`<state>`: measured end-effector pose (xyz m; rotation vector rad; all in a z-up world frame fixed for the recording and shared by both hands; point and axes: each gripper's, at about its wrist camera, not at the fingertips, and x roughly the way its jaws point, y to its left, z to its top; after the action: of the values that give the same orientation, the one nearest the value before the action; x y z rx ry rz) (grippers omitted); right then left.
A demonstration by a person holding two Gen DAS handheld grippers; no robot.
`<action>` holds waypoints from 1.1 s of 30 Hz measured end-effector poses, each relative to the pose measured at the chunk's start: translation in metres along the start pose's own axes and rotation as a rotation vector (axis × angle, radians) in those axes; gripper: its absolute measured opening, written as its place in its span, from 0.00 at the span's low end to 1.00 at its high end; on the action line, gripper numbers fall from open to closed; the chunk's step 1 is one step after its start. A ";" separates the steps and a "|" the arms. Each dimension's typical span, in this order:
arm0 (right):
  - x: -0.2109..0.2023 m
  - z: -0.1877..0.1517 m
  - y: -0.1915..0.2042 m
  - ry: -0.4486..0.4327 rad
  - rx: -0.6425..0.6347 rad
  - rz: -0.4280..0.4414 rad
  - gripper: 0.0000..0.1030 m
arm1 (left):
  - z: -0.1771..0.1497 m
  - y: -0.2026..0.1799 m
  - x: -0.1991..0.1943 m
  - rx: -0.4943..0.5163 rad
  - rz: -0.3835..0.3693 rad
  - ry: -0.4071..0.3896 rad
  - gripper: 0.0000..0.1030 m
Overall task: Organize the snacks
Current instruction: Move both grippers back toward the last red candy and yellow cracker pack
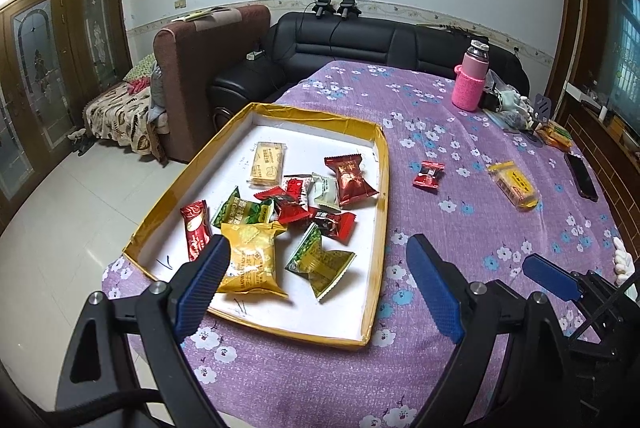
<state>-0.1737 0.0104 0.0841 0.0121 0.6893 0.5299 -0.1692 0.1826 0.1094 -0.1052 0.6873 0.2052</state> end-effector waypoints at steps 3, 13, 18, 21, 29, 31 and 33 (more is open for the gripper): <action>0.001 0.000 -0.003 0.004 0.010 0.002 0.58 | -0.001 -0.003 0.002 0.005 -0.001 0.005 0.87; 0.005 -0.003 -0.018 0.016 0.027 -0.001 0.59 | -0.004 -0.009 0.018 0.002 -0.060 0.065 0.87; -0.006 -0.003 -0.061 0.005 0.067 -0.092 0.63 | -0.006 -0.008 0.034 -0.037 -0.128 0.129 0.87; -0.012 -0.001 -0.101 0.018 0.144 -0.145 0.64 | -0.008 -0.015 0.042 -0.031 -0.156 0.146 0.87; 0.002 0.027 -0.185 0.035 0.246 -0.205 0.67 | -0.008 -0.043 0.062 -0.001 -0.286 0.206 0.87; 0.021 0.039 -0.196 0.046 0.222 -0.194 0.70 | -0.004 -0.049 0.067 0.010 -0.300 0.219 0.87; 0.043 0.052 -0.207 0.069 0.214 -0.201 0.72 | 0.002 -0.055 0.073 0.022 -0.310 0.224 0.87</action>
<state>-0.0189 -0.1404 0.0608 0.1239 0.8025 0.2631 -0.1005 0.1401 0.0658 -0.2136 0.8854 -0.1136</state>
